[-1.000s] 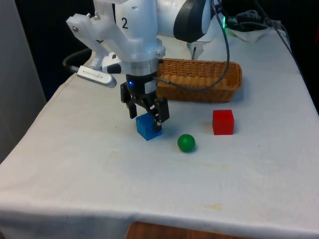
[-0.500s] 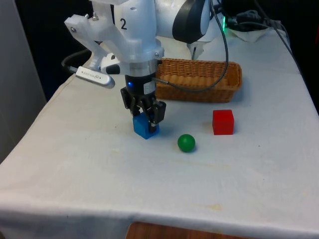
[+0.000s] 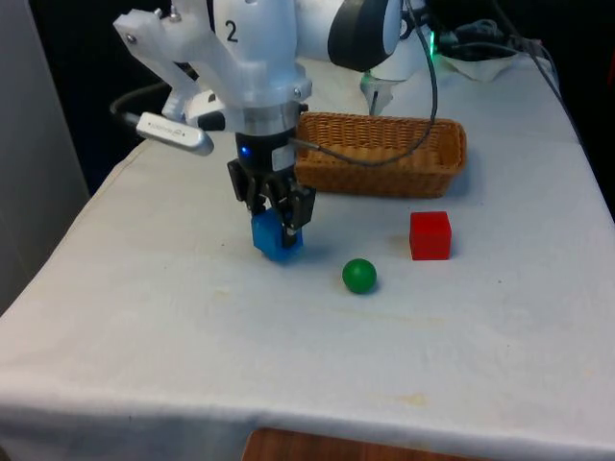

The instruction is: Place all non-red objects into the basket.

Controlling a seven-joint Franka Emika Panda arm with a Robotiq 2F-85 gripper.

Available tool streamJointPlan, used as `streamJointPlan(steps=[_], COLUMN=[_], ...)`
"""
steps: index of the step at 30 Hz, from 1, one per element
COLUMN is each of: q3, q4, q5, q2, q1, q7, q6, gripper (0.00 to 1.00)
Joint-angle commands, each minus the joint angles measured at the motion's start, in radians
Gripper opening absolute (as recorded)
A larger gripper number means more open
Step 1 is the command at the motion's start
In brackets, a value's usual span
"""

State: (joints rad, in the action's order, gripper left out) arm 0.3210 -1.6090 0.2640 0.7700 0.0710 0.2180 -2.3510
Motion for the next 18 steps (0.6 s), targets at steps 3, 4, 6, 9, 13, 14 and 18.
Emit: streamJointPlan(steps=[3, 4, 6, 9, 13, 14, 18], q3=[0.004, 0.009, 0.012, 0.015, 0.018, 0.019, 0.022], q4=[0.0, -0.013, -0.023, -0.036, -0.047, -0.05, -0.055], q5=[0.0, -0.005, -0.01, -0.018, -0.024, -0.025, -0.029], q2=[-0.016, -0.037, -0.059, -0.084, -0.111, -0.118, -0.141], q1=[0.002, 0.006, 0.007, 0.01, 0.012, 0.012, 0.014], q7=[-0.003, -0.005, -0.012, -0.018, -0.029, -0.033, -0.048], q6=[0.018, 0.027, 0.037, 0.044, 0.057, 0.061, 0.076], gripper=[0.04, 0.04, 0.04, 0.04, 0.04, 0.04, 0.04])
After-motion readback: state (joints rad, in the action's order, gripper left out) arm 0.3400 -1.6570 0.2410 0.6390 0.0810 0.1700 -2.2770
